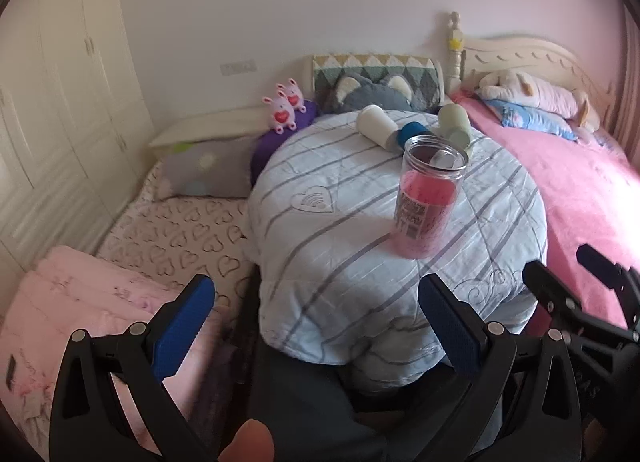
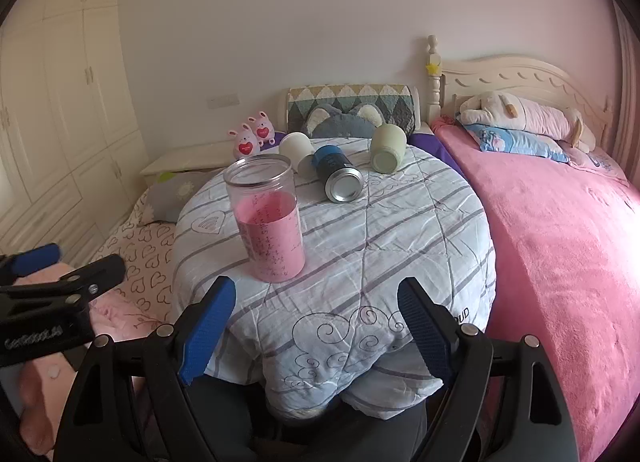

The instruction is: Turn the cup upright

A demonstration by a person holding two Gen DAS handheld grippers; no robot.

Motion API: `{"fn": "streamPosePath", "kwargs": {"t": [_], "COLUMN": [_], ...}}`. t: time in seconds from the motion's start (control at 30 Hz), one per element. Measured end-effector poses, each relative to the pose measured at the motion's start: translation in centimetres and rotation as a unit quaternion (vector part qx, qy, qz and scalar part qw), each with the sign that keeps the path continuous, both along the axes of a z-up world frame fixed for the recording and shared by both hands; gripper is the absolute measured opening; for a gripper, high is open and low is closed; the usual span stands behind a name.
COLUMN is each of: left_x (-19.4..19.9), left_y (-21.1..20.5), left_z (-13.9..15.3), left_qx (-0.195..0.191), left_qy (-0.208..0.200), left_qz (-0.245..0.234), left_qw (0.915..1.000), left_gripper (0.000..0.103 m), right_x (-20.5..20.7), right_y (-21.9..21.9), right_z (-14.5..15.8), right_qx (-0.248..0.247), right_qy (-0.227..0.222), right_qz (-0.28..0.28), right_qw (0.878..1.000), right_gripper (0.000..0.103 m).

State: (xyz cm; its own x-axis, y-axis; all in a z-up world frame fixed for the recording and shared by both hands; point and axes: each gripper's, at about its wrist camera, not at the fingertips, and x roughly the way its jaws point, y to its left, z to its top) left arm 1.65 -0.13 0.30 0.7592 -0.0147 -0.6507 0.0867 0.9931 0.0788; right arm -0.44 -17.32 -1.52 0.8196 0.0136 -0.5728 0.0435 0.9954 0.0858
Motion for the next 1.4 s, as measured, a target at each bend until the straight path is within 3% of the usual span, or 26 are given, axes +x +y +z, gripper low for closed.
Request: {"fn": "streamPosePath", "kwargs": {"t": [0.2, 1.4], "left_x": [-1.1, -0.6], "left_y": [-0.4, -1.6], "left_z": [0.5, 0.6], "left_qx": [0.014, 0.000], "left_qy": [-0.014, -0.013], "left_qz": [-0.001, -0.013], "left_qw": [0.9998, 0.9998], "left_gripper": [0.103, 0.103], "right_x": [-0.4, -0.5], "right_y": [0.0, -0.1], "right_z": [0.4, 0.5], "right_qx": [-0.003, -0.001], "right_qy": [-0.007, 0.001], "right_qz": [-0.005, -0.004], "right_qw": [1.000, 1.000], "right_gripper": [0.084, 0.084]}}
